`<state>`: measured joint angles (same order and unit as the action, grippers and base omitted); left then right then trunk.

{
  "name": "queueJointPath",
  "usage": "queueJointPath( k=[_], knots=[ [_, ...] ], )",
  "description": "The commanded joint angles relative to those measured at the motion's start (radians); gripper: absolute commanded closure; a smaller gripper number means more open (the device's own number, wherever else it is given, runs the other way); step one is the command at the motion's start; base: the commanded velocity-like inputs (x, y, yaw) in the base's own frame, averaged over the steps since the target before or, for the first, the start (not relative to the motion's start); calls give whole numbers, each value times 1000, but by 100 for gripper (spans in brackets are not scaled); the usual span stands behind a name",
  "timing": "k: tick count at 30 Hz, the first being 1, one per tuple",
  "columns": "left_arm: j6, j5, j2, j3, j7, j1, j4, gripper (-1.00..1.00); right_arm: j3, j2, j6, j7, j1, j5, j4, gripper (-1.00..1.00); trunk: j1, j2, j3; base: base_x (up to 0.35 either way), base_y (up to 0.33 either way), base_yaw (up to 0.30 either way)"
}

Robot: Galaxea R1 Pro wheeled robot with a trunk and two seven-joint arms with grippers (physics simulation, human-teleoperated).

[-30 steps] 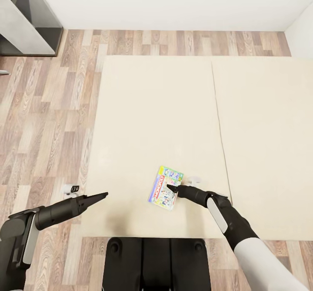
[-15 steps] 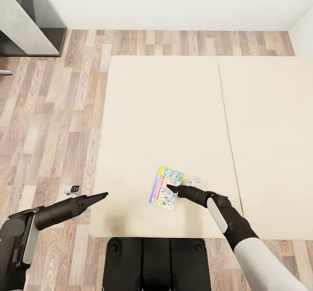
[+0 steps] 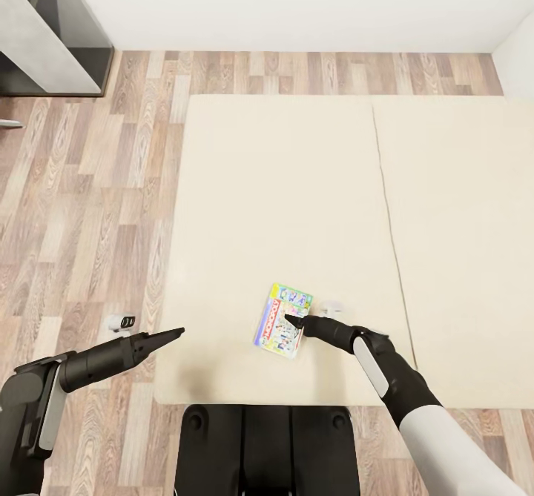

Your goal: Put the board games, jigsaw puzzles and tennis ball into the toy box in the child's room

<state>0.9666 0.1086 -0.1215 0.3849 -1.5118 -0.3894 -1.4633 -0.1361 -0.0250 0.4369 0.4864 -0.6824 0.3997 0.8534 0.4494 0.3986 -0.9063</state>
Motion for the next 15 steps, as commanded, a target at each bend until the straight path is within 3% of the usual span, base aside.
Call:
queueJointPath(
  k=[1,9,15],
  knots=[
    [11,0,0,0,-4,0,0,-100,-2,-1,6,-2,0,8,1,-100,1,1,-1,0,81,0],
    [11,-1,0,0,-3,0,0,-100,-2,0,6,-2,0,8,1,-100,1,1,-1,0,180,0],
    [11,0,-1,0,-3,0,0,-100,-2,-2,6,-2,0,8,1,-100,1,1,-1,0,43,0]
  ],
)
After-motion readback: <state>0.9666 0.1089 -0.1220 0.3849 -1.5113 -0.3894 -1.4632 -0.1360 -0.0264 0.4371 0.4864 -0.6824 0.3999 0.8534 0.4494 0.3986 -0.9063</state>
